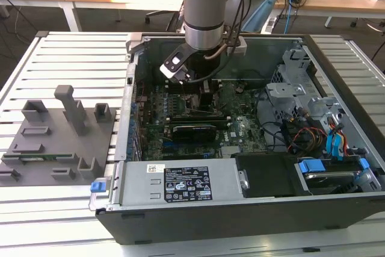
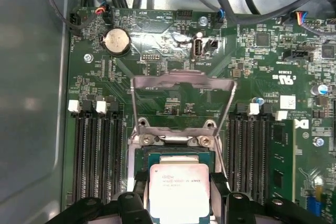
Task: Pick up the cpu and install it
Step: 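Place the cpu into insertion slot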
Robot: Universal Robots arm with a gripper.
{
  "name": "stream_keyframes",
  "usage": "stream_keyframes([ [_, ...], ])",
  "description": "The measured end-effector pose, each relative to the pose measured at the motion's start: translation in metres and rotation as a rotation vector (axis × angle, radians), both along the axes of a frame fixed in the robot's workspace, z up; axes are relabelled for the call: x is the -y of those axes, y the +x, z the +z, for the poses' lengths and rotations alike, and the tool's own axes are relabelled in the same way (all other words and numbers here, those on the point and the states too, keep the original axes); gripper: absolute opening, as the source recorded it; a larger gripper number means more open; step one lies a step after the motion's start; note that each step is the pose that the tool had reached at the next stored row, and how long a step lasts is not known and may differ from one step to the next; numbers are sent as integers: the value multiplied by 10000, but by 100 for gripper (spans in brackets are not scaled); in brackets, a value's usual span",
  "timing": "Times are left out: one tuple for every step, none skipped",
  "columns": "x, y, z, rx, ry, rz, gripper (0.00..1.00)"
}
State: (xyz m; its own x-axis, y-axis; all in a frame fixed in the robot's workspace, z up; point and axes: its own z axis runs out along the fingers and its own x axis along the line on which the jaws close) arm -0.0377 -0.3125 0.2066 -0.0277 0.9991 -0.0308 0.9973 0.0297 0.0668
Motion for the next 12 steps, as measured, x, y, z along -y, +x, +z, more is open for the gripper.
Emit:
stream_keyframes([
  [-1,0,-10,-1,-2,-2,55],
  [-1,-2,-21,-2,-1,-7,55],
  [-1,-6,-39,-2,-1,-20,55],
  [-1,-9,-49,-2,-2,-26,55],
  [-1,-12,-57,-2,-2,-29,55],
  [-1,-17,-70,-2,-2,-36,55],
  [-1,-19,-79,-2,-2,-42,55],
  [-1,-19,-87,-2,-2,-87,55],
  [-1,-20,-93,-5,-5,-264,55],
  [0,-20,-94,-5,-6,-360,55],
  [-1,-20,-96,-4,-5,-381,55],
  [-1,-20,-100,-3,-3,-388,55],
])
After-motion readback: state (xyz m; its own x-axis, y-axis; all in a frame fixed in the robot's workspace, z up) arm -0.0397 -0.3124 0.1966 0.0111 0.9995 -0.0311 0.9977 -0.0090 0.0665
